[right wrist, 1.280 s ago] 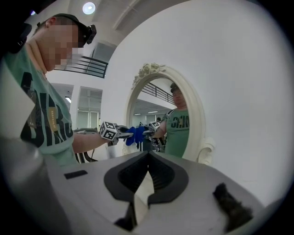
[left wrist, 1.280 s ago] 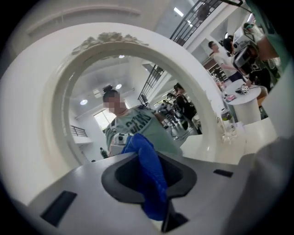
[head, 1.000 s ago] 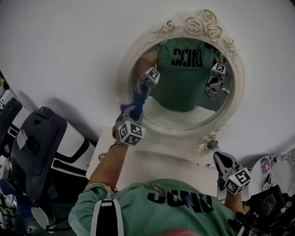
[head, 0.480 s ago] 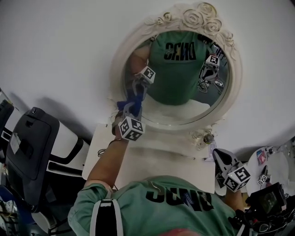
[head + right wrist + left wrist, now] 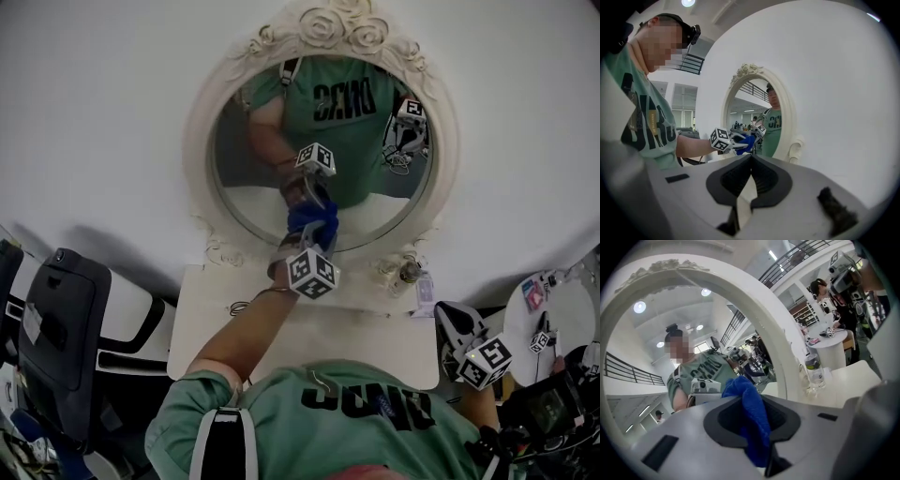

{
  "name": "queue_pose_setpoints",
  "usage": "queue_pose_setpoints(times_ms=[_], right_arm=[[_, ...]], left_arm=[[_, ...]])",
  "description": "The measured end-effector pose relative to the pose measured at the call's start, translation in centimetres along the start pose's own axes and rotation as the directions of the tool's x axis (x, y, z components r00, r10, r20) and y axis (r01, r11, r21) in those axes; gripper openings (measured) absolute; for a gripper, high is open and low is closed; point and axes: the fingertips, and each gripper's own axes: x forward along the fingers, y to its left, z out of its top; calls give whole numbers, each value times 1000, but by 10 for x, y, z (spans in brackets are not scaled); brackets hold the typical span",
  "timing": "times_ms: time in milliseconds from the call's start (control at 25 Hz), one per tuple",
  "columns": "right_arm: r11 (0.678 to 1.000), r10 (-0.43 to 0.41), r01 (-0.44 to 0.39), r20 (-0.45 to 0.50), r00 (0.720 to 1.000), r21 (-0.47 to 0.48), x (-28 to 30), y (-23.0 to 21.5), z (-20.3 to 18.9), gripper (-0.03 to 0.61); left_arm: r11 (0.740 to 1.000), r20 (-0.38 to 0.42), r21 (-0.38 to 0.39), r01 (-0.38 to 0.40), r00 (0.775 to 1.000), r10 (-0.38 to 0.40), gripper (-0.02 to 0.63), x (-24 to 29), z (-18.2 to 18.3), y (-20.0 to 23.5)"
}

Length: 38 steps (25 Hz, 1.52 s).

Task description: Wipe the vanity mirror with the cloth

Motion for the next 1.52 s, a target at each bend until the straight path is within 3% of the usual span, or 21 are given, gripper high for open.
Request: queue_pose_setpoints(times_ms=[160,360,560,760,880,1040,1160,1280,1520], right_arm=[[998,-53,53,4,999,45,-22,-18,-16,12],[989,-120,119,11,993,91,-48,-37,-31,12],[978,-164,160,16,986,133,-66,-51,-43,12],[987,-118,113,33,993,112,-50,-43,-35,12],[995,-65,61,47,997,74,-32,-28,-22,12],[999,12,-13,47,999,35,-2,-9,-6,12],[996,90,-90,34,995,-3,28,8,5,12],[988,149,-148,28,988,-34,50,23,11,12],[986,157,-156,23,987,-51,57,35,17,12]], left_arm=[[993,28,61,100,994,-102,86,34,33,-48],[963,36,157,217,974,-225,86,70,68,-104],[950,39,195,244,966,-256,84,75,72,-112],[956,60,142,256,962,-266,86,54,71,-107],[975,46,99,199,978,-204,86,21,40,-76],[998,-60,4,66,996,-66,86,-27,-33,-7],[998,-166,-49,-39,986,31,85,-56,-91,36],[992,-251,-75,-100,965,78,86,-74,-134,58],[991,-314,-98,-87,948,53,86,-63,-159,63]])
